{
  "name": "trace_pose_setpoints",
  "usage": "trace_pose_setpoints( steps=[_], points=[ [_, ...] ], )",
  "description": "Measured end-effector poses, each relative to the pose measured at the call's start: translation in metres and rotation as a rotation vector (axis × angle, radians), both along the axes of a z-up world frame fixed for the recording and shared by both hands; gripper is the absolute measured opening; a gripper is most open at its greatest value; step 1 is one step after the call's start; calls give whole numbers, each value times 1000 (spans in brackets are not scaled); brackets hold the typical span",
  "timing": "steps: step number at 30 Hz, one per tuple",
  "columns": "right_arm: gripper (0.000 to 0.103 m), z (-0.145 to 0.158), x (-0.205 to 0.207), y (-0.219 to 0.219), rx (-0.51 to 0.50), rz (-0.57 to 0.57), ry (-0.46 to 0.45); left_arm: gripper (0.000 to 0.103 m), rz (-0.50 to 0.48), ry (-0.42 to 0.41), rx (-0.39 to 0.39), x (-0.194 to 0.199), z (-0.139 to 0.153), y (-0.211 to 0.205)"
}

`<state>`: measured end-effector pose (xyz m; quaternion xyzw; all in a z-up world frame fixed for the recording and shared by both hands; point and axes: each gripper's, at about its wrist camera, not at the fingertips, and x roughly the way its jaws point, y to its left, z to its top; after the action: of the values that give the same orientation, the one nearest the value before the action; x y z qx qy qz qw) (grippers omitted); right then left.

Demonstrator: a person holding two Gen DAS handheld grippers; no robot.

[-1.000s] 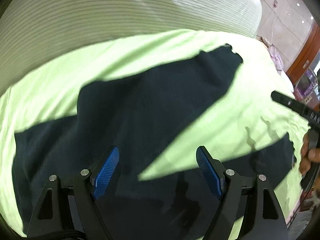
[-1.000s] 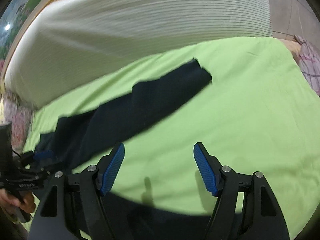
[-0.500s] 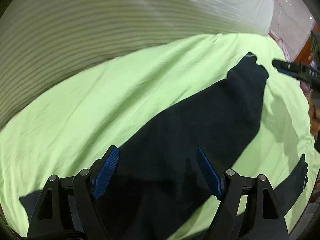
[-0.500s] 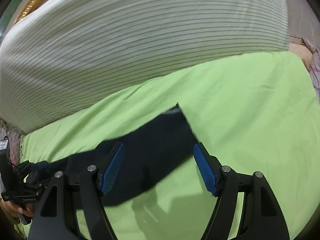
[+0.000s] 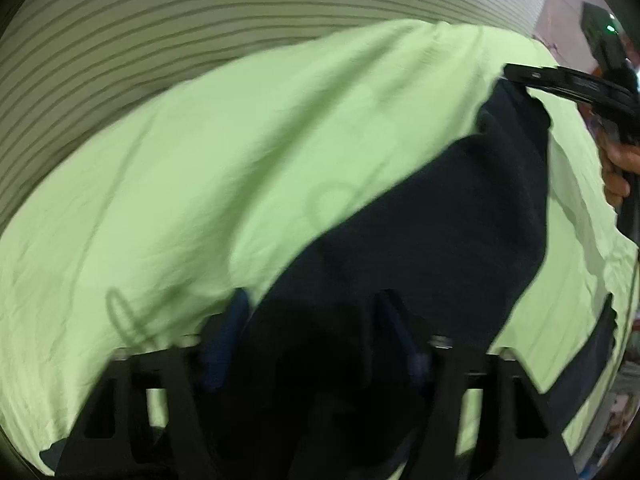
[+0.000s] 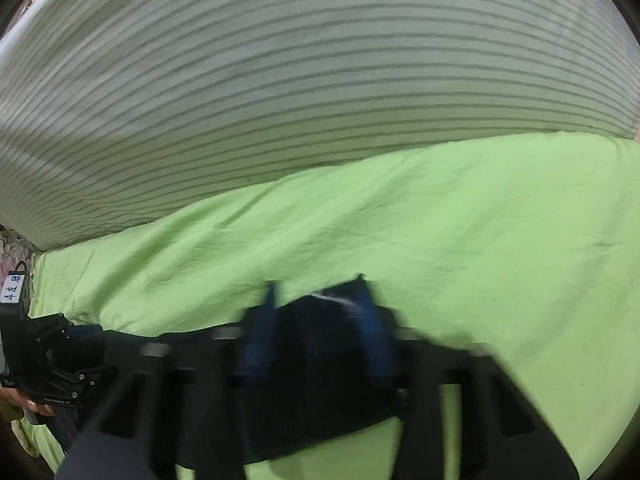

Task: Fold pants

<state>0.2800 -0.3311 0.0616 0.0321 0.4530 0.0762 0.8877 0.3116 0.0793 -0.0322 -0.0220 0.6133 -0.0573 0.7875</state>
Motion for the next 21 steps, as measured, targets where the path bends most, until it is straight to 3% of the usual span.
trace_pose_setpoints(
  steps=[1,4,6,15,19,21],
  points=[
    [4,0,-1,-1,-5,-9,-4,34,-14,16,-26,-1,1,0],
    [3,8,-11,-7,26,-9,-40,14,-50,-1,-29,-6,10,-3],
    [3,16,-22,-11,35,-9,-62,9,-53,-18,-56,-13,22,2],
    [3,42,-91,-62,176,-41,-141,8,-71,-119,-158,-54,80,3],
    [3,45,-134,-77,208,-52,-160,8,-78,-139,-203,-89,92,-3],
    [3,45,-158,-83,215,-62,-166,8,-94,-155,-211,-112,82,-32]
  ],
)
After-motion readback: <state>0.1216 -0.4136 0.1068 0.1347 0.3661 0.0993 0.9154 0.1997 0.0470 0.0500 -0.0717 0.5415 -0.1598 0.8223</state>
